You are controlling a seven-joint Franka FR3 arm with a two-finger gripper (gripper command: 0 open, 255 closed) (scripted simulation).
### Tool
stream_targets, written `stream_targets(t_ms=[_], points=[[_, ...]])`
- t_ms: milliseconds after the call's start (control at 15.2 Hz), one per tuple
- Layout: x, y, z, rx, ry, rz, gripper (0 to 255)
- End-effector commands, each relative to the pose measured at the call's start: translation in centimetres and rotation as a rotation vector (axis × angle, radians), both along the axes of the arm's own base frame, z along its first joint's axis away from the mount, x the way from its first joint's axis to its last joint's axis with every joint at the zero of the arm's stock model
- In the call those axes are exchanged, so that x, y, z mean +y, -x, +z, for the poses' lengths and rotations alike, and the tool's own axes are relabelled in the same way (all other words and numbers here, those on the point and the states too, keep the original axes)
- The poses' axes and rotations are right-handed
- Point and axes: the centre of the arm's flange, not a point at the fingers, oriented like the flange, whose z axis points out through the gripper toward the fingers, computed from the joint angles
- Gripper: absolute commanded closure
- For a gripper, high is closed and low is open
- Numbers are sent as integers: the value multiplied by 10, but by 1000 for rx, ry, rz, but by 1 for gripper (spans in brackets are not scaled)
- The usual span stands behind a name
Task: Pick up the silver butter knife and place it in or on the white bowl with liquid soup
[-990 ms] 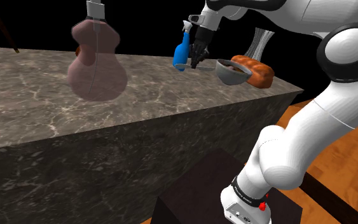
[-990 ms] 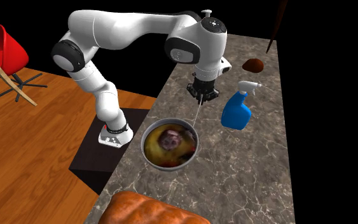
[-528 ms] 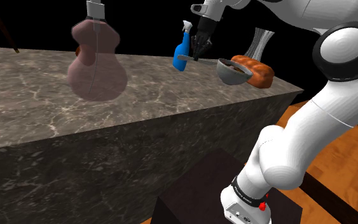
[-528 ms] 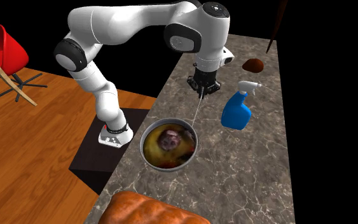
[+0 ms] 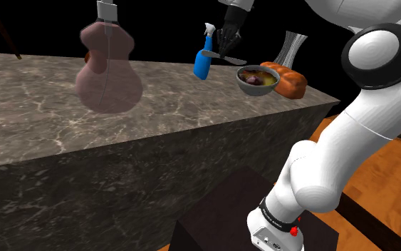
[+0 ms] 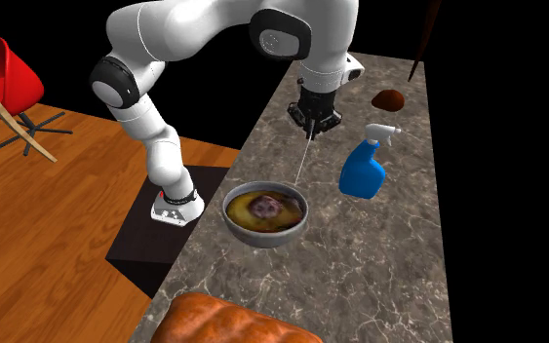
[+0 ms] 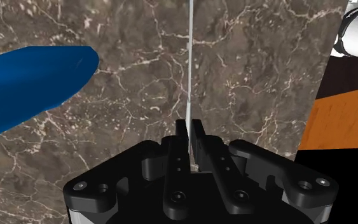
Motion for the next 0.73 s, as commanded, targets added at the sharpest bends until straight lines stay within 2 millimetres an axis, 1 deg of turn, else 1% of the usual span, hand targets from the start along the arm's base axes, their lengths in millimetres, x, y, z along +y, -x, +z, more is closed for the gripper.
stream_targets(t_ms=[0, 330, 396, 660], points=[[0, 0, 11, 0, 0, 0, 255], [0, 0, 38, 0, 0, 0, 255], [0, 0, 39, 0, 0, 0, 255], [-47, 24, 43, 0, 0, 0, 255]])
